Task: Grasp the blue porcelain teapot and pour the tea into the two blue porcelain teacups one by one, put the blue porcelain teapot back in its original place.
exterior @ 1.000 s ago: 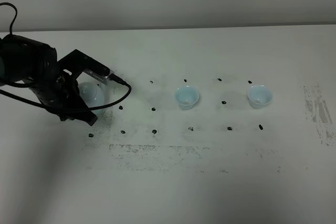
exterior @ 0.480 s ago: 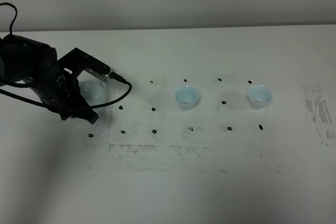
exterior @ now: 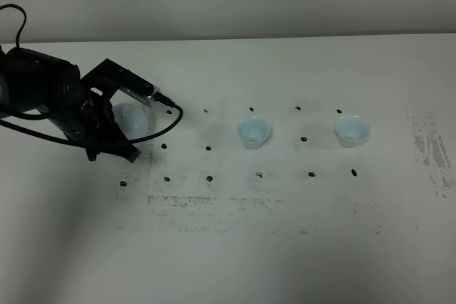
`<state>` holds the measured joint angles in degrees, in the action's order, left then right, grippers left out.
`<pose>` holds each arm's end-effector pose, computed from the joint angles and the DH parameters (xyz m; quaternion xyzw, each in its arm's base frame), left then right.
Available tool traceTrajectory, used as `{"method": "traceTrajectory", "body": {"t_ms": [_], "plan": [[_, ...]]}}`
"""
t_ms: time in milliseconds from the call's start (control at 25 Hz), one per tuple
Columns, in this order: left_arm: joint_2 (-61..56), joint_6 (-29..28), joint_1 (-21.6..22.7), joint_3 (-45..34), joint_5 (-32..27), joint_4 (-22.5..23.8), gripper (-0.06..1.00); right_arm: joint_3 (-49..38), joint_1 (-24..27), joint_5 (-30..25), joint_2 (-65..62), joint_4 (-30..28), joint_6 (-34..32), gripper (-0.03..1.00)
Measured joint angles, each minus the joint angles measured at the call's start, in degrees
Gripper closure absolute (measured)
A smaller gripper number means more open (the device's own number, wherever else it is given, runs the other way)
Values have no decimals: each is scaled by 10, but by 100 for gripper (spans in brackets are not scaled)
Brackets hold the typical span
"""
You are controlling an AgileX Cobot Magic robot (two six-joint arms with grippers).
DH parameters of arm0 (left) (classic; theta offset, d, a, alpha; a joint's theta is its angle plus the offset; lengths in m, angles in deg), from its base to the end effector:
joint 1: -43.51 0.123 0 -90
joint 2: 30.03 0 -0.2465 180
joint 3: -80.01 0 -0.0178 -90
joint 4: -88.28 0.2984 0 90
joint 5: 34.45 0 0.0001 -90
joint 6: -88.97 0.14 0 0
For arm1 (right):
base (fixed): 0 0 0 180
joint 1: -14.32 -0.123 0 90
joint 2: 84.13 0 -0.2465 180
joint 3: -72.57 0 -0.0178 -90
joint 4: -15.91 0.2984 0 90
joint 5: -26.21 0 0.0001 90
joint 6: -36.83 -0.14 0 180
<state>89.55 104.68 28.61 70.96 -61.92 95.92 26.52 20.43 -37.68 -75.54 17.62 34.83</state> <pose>0.4109 -0.1004 0.0374 0.3073 0.9280 0.0438 0.2063 0.1120 -0.0082 0.2801 0.0596 0.8574 -0.0035 0.5112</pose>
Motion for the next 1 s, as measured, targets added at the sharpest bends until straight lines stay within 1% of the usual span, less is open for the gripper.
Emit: {"method": "traceTrajectory", "body": {"t_ms": [240, 440, 560, 680, 800, 880, 1000], "plan": [[1, 0, -1, 0, 8, 0, 85, 0, 0, 0, 0, 0, 0, 43], [-7, 0, -7, 0, 29, 0, 87, 0, 0, 0, 0, 0, 0, 43], [-16, 1, -7, 0, 29, 0, 87, 0, 0, 0, 0, 0, 0, 43], [-31, 13, -7, -1, 28, 0, 87, 0, 0, 0, 0, 0, 0, 43], [-54, 54, -7, 2, 22, 0, 87, 0, 0, 0, 0, 0, 0, 43], [-65, 101, -7, 17, -6, -2, 87, 0, 0, 0, 0, 0, 0, 43], [-69, 178, -10, 63, -70, -6, 87, 0, 0, 0, 0, 0, 0, 43]]}}
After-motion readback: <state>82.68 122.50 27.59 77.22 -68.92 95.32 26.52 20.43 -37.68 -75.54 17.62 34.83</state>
